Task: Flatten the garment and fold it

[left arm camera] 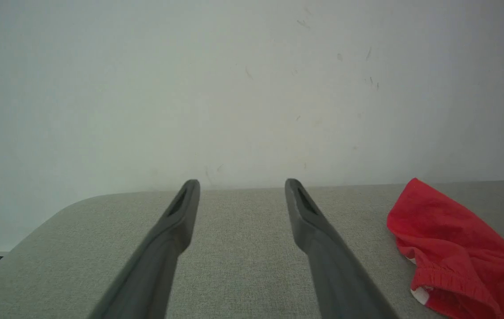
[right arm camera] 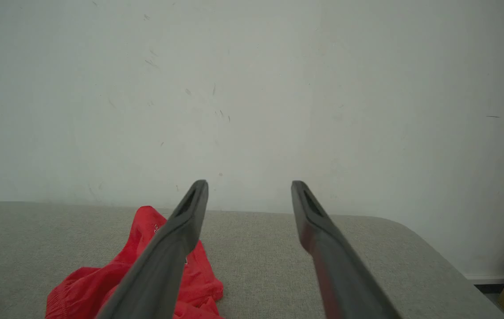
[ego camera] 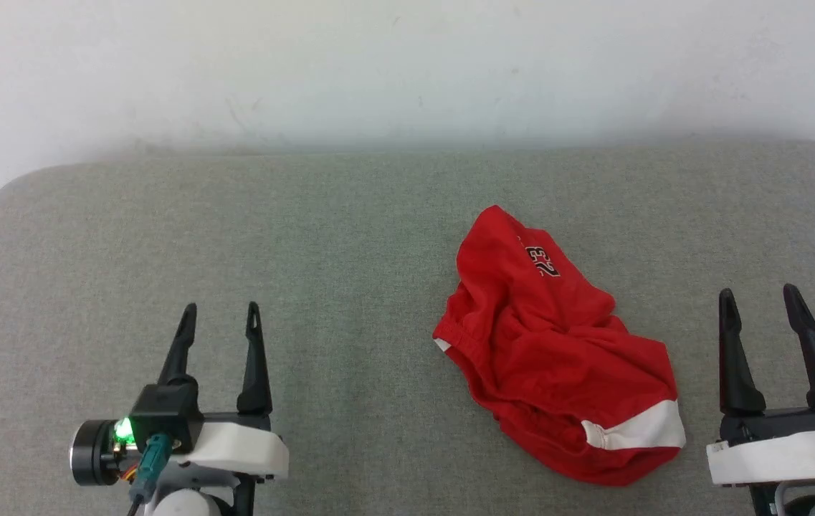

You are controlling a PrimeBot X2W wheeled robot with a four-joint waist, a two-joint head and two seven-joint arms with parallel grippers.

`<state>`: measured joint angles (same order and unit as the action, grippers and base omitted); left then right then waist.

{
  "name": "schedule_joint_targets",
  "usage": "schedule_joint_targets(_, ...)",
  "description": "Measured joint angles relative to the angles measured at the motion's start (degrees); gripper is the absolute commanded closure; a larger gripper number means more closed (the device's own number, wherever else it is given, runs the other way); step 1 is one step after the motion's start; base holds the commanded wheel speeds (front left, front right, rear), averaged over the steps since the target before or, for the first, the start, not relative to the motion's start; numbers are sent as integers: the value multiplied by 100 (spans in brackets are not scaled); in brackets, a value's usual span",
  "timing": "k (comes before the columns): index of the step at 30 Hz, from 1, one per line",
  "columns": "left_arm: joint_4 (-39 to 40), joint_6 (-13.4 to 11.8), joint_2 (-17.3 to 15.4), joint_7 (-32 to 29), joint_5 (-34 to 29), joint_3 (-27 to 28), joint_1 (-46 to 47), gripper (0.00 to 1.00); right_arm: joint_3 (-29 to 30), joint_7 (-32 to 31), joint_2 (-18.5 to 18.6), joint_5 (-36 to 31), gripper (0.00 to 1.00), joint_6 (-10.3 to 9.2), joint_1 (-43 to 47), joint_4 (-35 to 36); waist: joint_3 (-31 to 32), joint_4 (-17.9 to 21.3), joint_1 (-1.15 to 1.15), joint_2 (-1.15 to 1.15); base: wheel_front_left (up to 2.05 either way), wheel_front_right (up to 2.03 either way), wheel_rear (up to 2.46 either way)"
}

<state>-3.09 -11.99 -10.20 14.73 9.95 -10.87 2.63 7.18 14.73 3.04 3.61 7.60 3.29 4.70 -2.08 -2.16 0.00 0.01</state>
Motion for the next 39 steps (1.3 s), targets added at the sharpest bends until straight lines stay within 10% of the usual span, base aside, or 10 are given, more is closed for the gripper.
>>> schedule_joint_targets(18,-1735,1815,-62,-399,-285,-330,2836,0,-147,0,-1,-110,0,0,-69,81,-97,157,1,0,0,0,0)
schedule_joint_targets(39,-2186,1911,-1156,-4404,3370,-5298,5311,0,-215,0,1,-153,0,0,-340,157,-495,868,1,-1,0,0,0)
